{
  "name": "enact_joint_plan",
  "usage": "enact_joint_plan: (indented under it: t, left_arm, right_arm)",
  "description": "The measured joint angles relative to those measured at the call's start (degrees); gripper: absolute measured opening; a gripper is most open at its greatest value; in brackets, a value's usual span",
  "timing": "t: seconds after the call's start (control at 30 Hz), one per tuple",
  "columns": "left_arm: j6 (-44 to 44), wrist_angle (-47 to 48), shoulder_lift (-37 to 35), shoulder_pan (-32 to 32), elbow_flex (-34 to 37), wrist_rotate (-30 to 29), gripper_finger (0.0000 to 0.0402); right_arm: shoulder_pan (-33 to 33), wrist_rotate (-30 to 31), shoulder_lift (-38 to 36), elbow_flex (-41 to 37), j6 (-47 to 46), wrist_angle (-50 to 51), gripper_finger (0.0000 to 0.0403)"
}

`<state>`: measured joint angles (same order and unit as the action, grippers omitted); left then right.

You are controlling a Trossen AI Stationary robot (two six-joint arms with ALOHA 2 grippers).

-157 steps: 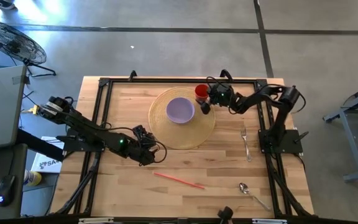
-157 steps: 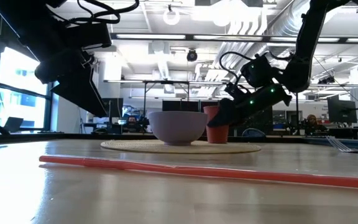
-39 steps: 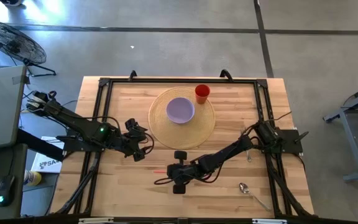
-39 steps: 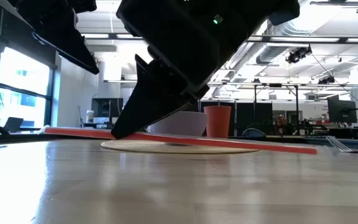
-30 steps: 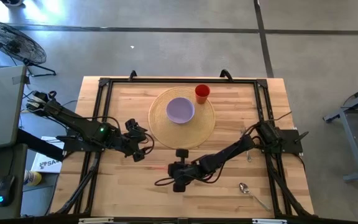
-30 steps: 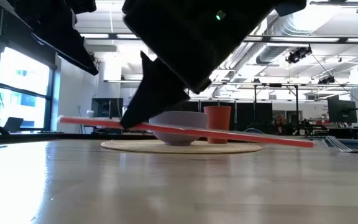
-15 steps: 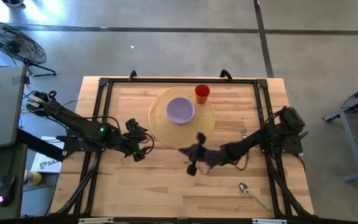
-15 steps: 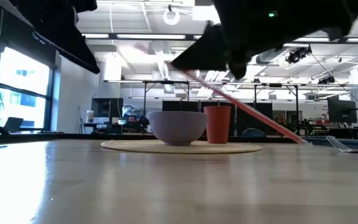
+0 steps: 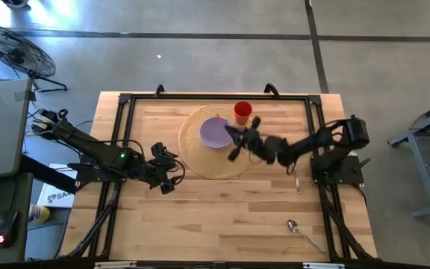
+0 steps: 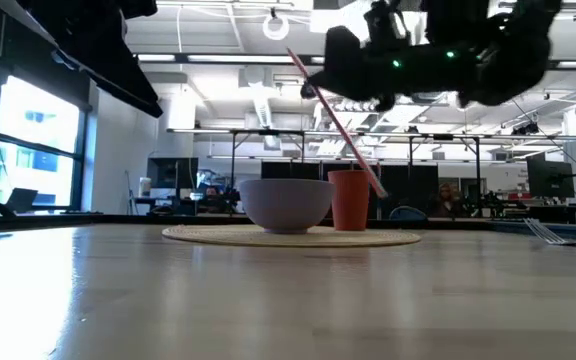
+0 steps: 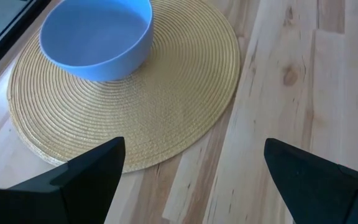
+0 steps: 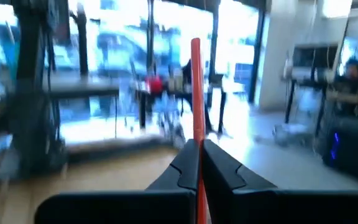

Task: Pick & Place Utensil
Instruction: Put the straw into the orange cup on the table placemat

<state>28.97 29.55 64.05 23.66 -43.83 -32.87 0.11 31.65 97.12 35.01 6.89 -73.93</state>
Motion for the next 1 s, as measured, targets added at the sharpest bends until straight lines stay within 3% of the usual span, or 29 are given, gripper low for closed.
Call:
enact_joint_plan:
  t: [0.13, 0.27, 0.6, 1.0]
  left_arm:
    - [0.0, 0.3, 0.0, 0.0, 0.0, 0.4, 0.0378]
    - [0.0, 0.5, 0.0, 0.0, 0.0, 0.5, 0.0378]
    - [-0.1, 0.6, 0.0, 0.0, 0.0, 2.0, 0.0378]
    - [0.0, 0.0, 0.0, 0.0, 0.0, 2.1, 0.0378]
  right_arm:
    - [-6.7, -9.8, -0.1, 3.8, 1.0, -4.2, 0.0000]
    - [-12.9, -15.5, -0.1, 7.8, 1.1, -5.2, 0.0000]
    - [-26.4, -22.7, -0.1, 10.0, -1.2, -4.2, 0.0000]
    - [-32.4, -30.4, 5.8, 9.2, -4.1, -4.0, 0.0002]
